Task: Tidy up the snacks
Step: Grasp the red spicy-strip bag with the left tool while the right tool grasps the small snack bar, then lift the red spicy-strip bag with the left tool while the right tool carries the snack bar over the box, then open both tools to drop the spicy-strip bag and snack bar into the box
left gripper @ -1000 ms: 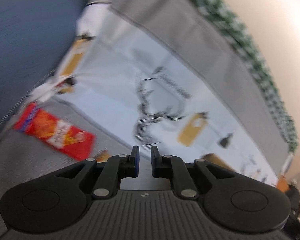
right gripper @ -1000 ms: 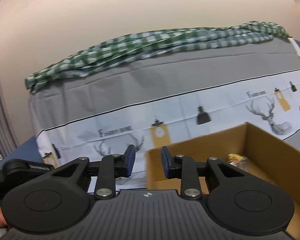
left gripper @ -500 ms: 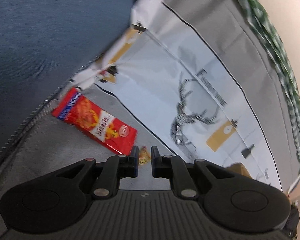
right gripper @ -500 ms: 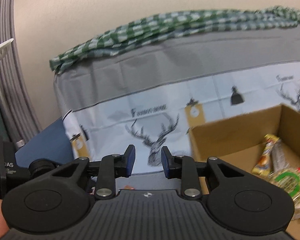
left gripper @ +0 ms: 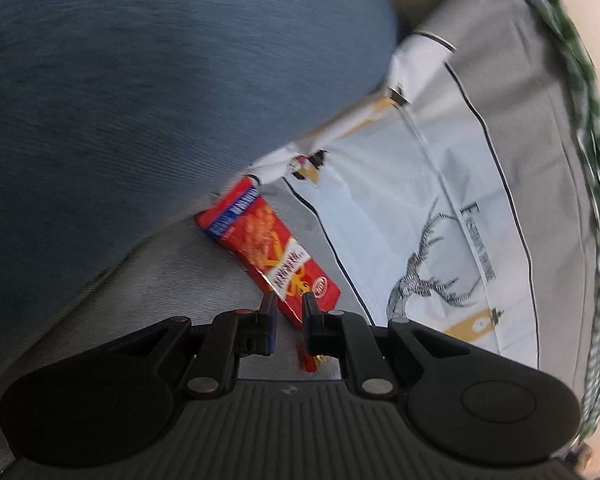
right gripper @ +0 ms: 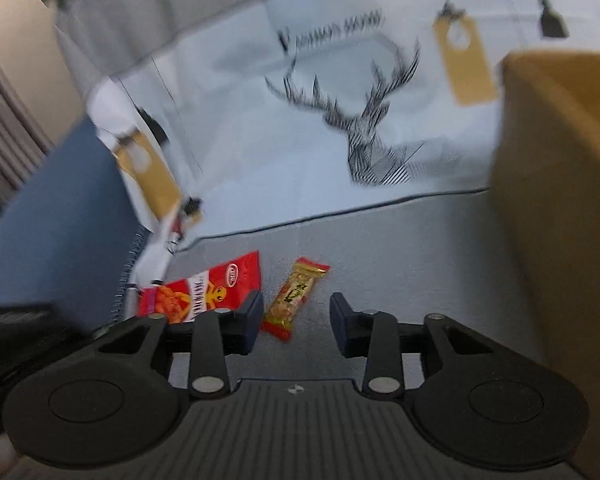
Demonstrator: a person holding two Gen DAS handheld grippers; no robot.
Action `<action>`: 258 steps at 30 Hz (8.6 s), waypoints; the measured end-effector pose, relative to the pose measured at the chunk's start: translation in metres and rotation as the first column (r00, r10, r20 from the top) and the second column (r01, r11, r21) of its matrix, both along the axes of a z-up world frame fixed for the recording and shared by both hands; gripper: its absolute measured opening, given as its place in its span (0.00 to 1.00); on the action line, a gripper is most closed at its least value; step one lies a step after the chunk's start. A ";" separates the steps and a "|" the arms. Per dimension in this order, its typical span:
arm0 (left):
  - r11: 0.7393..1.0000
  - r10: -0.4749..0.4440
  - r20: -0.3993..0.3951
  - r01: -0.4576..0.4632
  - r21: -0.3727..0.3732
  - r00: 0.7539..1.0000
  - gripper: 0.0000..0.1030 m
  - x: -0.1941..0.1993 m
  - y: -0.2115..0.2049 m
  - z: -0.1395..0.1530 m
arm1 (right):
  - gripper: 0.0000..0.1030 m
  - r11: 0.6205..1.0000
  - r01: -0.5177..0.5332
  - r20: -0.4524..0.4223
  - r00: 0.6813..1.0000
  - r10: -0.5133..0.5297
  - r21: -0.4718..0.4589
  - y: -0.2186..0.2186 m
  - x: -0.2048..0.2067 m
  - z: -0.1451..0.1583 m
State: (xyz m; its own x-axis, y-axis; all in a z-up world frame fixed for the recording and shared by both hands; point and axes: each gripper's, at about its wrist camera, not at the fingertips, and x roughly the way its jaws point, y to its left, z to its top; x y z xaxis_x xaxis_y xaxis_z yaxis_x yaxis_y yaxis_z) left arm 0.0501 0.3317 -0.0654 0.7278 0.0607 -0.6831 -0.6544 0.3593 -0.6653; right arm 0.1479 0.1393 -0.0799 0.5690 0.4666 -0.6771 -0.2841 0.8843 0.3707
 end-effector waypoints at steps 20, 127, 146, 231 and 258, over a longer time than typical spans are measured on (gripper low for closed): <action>0.999 -0.039 0.010 0.038 0.033 0.999 0.13 0.006 -0.004 -0.001 | 0.18 0.987 -0.057 0.102 0.992 0.073 -0.152 -0.066 -0.089 0.014; 0.483 -0.458 -0.501 0.679 0.553 0.734 0.57 -0.158 -0.224 -0.036 | 0.20 0.927 -0.247 0.082 0.956 0.280 -0.282 -0.165 -0.264 -0.038; 0.526 -0.361 -0.434 0.565 0.636 0.825 0.50 -0.152 -0.241 0.007 | 0.18 0.950 -0.287 0.170 0.937 0.306 -0.127 -0.186 -0.266 -0.006; 0.433 -0.718 -0.077 0.530 0.729 0.692 0.50 -0.051 -0.390 0.128 | 0.18 0.958 0.246 0.489 0.824 -0.287 0.147 -0.411 -0.158 0.048; 0.438 -0.709 -0.108 0.555 0.707 0.697 0.50 -0.046 -0.385 0.121 | 0.18 0.975 0.201 0.502 0.836 -0.220 0.093 -0.399 -0.157 0.048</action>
State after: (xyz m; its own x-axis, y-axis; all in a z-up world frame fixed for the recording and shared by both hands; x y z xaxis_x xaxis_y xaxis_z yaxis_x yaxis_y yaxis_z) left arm 0.0038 -0.0531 0.0552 0.8513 -0.1120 -0.5126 0.0457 0.9891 -0.1402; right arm -0.0087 -0.2596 -0.0317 0.9152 0.3139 -0.2528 -0.2489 0.9335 0.2581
